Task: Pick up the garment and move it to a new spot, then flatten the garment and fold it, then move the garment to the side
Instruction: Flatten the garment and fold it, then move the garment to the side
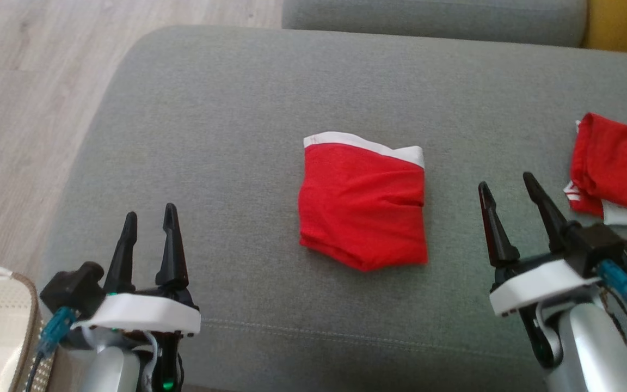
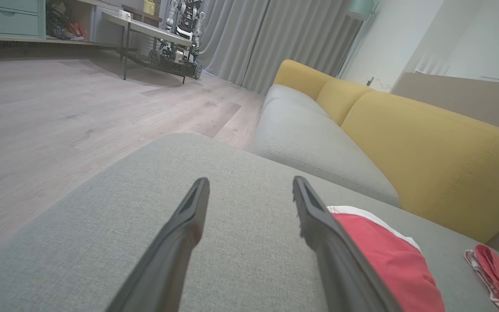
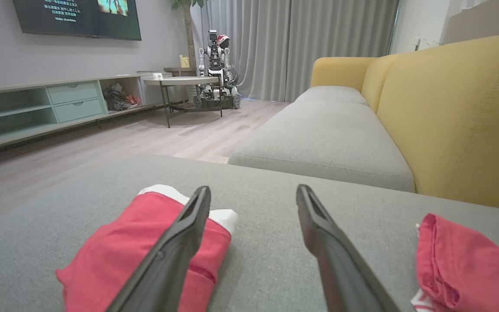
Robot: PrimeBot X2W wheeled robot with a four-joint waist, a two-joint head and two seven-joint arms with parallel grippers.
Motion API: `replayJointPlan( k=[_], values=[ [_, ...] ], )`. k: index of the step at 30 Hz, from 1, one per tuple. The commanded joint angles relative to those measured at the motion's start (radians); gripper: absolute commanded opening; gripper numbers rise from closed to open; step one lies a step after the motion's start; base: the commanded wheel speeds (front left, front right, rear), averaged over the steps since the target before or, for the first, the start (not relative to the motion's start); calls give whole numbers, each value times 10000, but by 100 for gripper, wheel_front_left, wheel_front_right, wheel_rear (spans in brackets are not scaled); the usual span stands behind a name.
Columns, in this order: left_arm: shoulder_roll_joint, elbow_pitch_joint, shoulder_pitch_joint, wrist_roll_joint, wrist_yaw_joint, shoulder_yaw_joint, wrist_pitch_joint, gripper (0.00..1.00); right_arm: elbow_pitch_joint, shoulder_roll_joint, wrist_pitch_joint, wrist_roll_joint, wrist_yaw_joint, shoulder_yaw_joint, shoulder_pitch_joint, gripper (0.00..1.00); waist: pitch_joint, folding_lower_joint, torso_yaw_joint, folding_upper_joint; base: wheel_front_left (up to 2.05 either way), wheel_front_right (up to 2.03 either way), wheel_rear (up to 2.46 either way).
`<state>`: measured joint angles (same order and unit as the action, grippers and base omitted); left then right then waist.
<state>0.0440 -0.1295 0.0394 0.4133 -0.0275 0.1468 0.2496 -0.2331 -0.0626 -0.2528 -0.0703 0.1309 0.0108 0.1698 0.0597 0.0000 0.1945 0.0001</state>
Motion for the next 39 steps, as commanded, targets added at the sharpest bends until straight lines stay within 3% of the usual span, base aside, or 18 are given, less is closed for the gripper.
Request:
replayJointPlan(
  k=[1, 15, 16, 17, 28, 39],
  values=[
    [62, 380, 214, -132, -45, -352, 122, 100, 463, 97, -89, 129, -2, -167, 0, 100, 70, 0, -135, -1, 0, 0, 0],
    [62, 591, 292, -221, -126, 45, 122, 100, 556, 122, -89, -372, -2, -149, 4, 99, 374, 0, -28, -1, 0, 0, 0],
    [62, 582, 308, -217, -122, 68, 122, 100, 539, 122, -89, -404, -2, -262, 67, 27, 432, 0, 30, -1, 0, 0, 0],
    [62, 569, 330, -207, -118, 96, 122, 100, 533, 122, -89, -428, -2, -401, 143, 0, 502, 0, 98, -1, 0, 0, 0],
    [62, 421, 755, 3, -122, 608, 122, 100, -615, -53, -89, -135, -2, -2347, 1501, 0, 1417, 0, 1394, -1, 0, 0, 0],
    [62, 377, 1025, 301, -269, 1018, 122, 100, -3764, -512, -89, 311, -2, -2325, 2986, 0, 2136, 0, 2612, -1, 0, 0, 0]
  ],
)
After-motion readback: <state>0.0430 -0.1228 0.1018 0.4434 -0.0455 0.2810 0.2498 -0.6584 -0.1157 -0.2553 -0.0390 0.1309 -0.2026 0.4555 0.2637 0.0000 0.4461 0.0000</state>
